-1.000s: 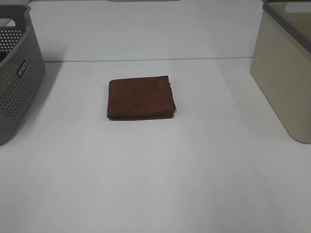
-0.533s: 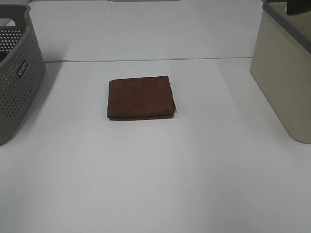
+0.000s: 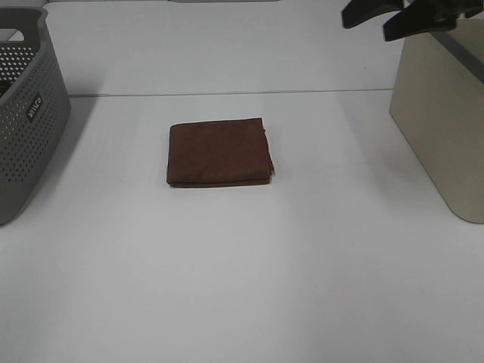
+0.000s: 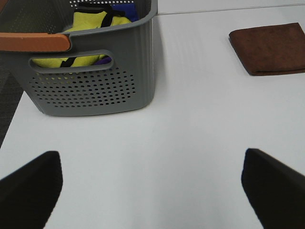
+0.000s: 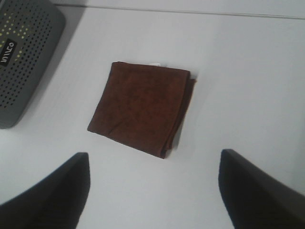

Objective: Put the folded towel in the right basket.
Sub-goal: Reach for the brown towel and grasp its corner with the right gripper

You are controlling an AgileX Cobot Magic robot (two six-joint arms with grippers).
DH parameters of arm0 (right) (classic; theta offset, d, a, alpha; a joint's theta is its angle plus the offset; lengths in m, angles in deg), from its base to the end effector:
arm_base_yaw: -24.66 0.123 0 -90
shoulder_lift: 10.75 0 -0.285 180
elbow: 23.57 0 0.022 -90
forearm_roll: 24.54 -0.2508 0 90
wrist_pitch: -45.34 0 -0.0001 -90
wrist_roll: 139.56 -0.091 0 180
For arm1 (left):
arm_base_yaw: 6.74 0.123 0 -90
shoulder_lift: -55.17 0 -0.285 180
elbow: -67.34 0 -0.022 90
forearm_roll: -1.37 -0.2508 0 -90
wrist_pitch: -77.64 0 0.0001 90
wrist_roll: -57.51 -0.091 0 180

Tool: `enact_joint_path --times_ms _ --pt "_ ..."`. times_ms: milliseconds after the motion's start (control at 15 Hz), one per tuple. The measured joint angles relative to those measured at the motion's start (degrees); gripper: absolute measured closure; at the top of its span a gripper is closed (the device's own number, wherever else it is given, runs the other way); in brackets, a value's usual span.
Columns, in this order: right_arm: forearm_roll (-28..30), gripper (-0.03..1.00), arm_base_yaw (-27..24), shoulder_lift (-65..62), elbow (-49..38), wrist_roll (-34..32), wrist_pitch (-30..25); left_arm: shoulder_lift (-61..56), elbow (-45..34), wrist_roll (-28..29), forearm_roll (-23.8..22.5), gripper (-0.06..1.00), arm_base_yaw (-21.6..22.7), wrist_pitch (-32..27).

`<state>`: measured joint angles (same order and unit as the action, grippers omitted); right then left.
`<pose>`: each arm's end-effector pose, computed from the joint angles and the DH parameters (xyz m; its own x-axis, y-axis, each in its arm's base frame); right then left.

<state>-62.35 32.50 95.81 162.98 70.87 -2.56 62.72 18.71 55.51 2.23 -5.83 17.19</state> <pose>0.3735 0.0933 0.3111 -0.7500 -0.1495 -0.6443 -0.4431 0.8368 0.3217 -0.0051 -0.0013 0.2774 -0.4481 0.0204 -0.8938 0.0081 0.9998 0.0187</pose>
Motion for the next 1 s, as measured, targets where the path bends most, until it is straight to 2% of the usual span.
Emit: enact_joint_path --times_ms 200,467,733,1000 --pt "-0.23 0.26 4.70 10.20 6.65 -0.74 -2.98 0.00 0.00 0.00 0.00 -0.02 0.00 0.00" --pt "-1.26 0.26 5.56 23.49 17.65 -5.39 -10.83 0.00 0.00 0.00 0.00 -0.02 0.00 0.00" --pt "-1.78 0.26 5.56 35.12 27.10 -5.90 -12.83 0.00 0.00 0.00 0.00 -0.02 0.00 0.00" --pt "-4.35 0.26 5.56 42.23 31.23 -5.90 -12.95 0.00 0.00 0.00 0.00 -0.02 0.00 0.00"
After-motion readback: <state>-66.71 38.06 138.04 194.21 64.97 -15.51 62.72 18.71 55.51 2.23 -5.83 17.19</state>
